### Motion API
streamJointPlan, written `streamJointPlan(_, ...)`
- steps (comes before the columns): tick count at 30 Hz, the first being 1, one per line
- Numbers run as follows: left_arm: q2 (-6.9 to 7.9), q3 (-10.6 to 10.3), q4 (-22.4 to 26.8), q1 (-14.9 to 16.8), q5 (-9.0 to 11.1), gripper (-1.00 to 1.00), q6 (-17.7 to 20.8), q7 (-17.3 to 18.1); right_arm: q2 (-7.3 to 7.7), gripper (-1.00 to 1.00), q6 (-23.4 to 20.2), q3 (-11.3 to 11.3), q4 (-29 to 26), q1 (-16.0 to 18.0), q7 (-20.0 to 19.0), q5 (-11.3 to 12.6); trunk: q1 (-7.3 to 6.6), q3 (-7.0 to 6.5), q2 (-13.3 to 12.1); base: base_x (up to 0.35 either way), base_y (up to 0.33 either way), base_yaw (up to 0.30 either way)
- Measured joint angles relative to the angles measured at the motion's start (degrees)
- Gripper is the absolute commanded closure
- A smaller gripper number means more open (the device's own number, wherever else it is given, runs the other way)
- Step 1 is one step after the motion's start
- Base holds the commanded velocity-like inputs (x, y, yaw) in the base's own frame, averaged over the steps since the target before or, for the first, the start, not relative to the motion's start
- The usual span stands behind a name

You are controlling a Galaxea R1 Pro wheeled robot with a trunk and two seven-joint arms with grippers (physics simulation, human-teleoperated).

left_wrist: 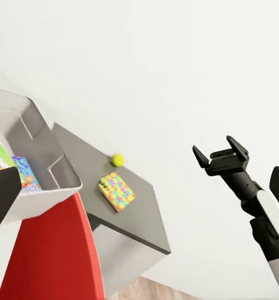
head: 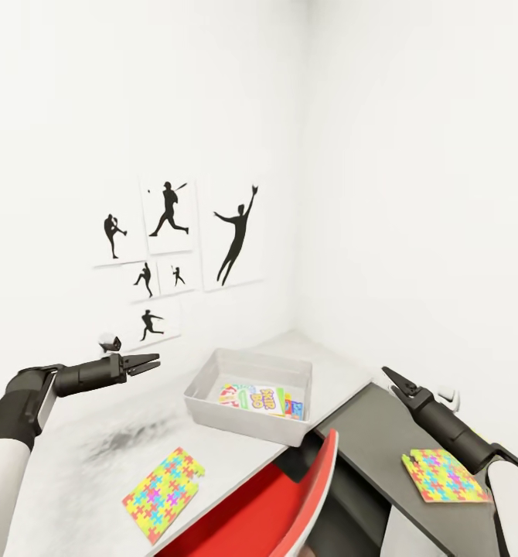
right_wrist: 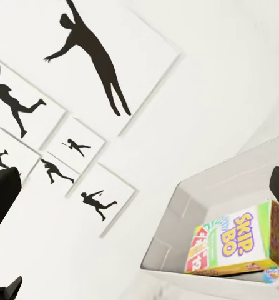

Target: Put all the toys in the child's room - the three board games (two on the bed and one on the table), the two jigsaw puzzles on the table, and the tennis ball on the table - inside the toy box on the table in the child's room.

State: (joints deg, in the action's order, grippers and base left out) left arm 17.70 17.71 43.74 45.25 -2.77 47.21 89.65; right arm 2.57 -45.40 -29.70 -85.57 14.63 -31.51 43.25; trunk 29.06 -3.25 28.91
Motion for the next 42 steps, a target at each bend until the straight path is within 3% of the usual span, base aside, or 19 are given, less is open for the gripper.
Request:
streamJointPlan(32, -0.03, -0.2, 0.0, 0.0, 0.0, -1.00, 0.0, 0.0, 0.29, -1.00, 0.0, 0.0, 0.0, 0.0, -0.5, 0.3, 0.00, -2.16, 0.0, 0.000, -0.292, -0.211)
streamJointPlan(42, -0.06, -0.2, 0.0, 0.0, 0.0, -1.00, 0.0, 0.0, 0.39, -1.00, -0.1, -0.1, 0.1, 0.0, -1.5, 0.4, 0.00, -2.48, 0.0, 0.000, -0.296, -0.085)
